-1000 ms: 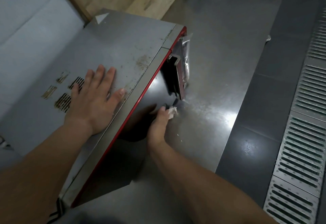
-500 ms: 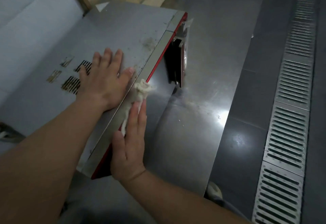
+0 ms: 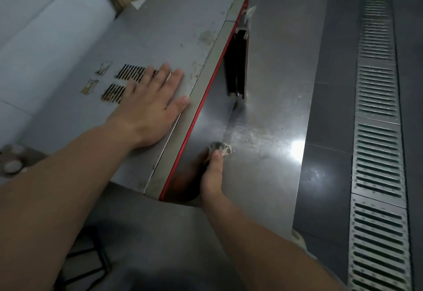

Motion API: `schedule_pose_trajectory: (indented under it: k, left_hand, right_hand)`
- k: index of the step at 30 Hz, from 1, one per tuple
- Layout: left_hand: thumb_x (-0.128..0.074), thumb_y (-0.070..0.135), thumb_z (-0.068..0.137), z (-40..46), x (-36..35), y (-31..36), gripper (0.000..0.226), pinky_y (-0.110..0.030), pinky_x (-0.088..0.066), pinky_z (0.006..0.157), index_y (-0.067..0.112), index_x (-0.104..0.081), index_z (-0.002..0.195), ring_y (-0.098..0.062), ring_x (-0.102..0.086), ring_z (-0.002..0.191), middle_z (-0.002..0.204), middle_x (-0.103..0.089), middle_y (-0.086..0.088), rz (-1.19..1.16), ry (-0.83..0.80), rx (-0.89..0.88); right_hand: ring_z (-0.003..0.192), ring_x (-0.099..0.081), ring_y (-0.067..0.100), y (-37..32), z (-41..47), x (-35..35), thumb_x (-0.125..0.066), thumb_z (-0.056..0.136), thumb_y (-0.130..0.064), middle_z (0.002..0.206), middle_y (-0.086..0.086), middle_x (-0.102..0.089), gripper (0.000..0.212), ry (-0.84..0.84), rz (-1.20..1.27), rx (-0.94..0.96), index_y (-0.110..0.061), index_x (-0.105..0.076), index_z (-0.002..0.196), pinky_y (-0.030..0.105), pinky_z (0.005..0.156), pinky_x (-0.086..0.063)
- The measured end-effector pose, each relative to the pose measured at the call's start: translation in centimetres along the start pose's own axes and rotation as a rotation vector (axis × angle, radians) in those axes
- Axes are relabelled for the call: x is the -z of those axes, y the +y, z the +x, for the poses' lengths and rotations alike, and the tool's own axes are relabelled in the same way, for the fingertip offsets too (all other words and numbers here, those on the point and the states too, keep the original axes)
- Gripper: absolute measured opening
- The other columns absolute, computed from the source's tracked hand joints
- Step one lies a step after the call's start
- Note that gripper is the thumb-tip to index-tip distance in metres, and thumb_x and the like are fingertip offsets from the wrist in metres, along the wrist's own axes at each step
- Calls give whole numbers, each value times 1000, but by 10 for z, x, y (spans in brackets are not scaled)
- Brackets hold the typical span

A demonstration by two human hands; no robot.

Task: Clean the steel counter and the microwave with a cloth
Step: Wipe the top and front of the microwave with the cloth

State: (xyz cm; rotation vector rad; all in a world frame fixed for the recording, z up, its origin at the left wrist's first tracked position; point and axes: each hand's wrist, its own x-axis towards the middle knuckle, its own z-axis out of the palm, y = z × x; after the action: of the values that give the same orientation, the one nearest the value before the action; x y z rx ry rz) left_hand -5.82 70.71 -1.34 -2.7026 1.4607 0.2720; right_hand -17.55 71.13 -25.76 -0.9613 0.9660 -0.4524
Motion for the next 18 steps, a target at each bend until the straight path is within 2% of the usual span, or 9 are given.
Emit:
schedule_pose_trajectory:
  k: [3, 5, 7, 9, 11, 13, 15, 16, 18]
  left_hand:
    - [-5, 73, 85, -6, 0, 2, 82, -48, 5, 123, 37, 7, 157, -13, 18, 151, 166, 15, 10, -13, -8, 4]
    - [-3, 74, 83, -14, 0, 1, 83, -46, 8, 123, 37, 9, 157, -12, 22, 150, 164, 19, 12, -9, -26, -16]
    - [1, 74, 83, -25, -2, 0, 81, -42, 12, 122, 40, 12, 155, -9, 27, 148, 162, 24, 15, -2, -25, -51]
    - [6, 73, 84, -33, -3, -1, 77, -40, 14, 122, 42, 14, 154, -5, 29, 146, 161, 26, 18, -13, -11, -66]
    - [6, 71, 86, -33, -4, -2, 73, -40, 12, 122, 44, 15, 153, -3, 29, 145, 161, 25, 19, -22, 7, -68]
    - [5, 69, 87, -33, -5, -3, 70, -41, 11, 123, 46, 15, 152, -2, 29, 145, 161, 25, 20, -27, 16, -67]
    - [5, 68, 87, -33, -5, -3, 68, -41, 10, 123, 48, 14, 152, -1, 28, 146, 161, 23, 21, -38, 28, -67]
    - [5, 68, 87, -33, -5, -3, 68, -42, 9, 123, 48, 13, 152, -1, 27, 146, 161, 22, 21, -44, 32, -68]
    - [4, 68, 87, -32, -4, -3, 69, -42, 8, 124, 48, 11, 153, -2, 25, 147, 162, 20, 21, -52, 42, -70]
  right_hand:
    - [139, -39, 12, -25, -45, -3, -37, 50, -104, 153, -3, -41, 122, 53, 117, -48, -32, -39, 148, 40, 118, -28]
    - [138, -40, 7, -52, -86, -2, -51, 62, -93, 151, -11, -42, 103, 4, 168, 37, -39, -35, 149, 34, 116, -30]
    - [147, -18, 2, -78, -135, -13, -43, 80, -82, 161, -17, -20, 88, -70, 134, 226, -40, -20, 154, 33, 122, -18]
    - [147, -3, -5, -82, -166, -25, -38, 82, -82, 162, -25, -1, 74, -76, 85, 396, -58, -14, 148, 30, 123, -8]
    - [146, -4, -9, -84, -170, -31, -44, 80, -79, 159, -31, -2, 60, -71, 102, 361, -75, -18, 134, 23, 121, -11]
    - [149, -3, 0, -80, -170, -30, -43, 90, -55, 162, -24, -1, 60, -47, 122, 420, -59, -18, 145, 21, 120, -11]
    - [152, -2, 9, -65, -162, -27, -40, 98, -54, 165, -13, -1, 62, -34, 100, 566, -39, -16, 153, 26, 121, -10]
    - [151, -4, 9, -62, -152, -27, -40, 97, -60, 165, -12, -4, 66, -41, 129, 547, -36, -18, 154, 29, 122, -11]
    - [149, -18, 6, -57, -117, -19, -46, 89, -72, 162, -14, -21, 75, -25, 300, 285, -36, -30, 153, 35, 121, -17]
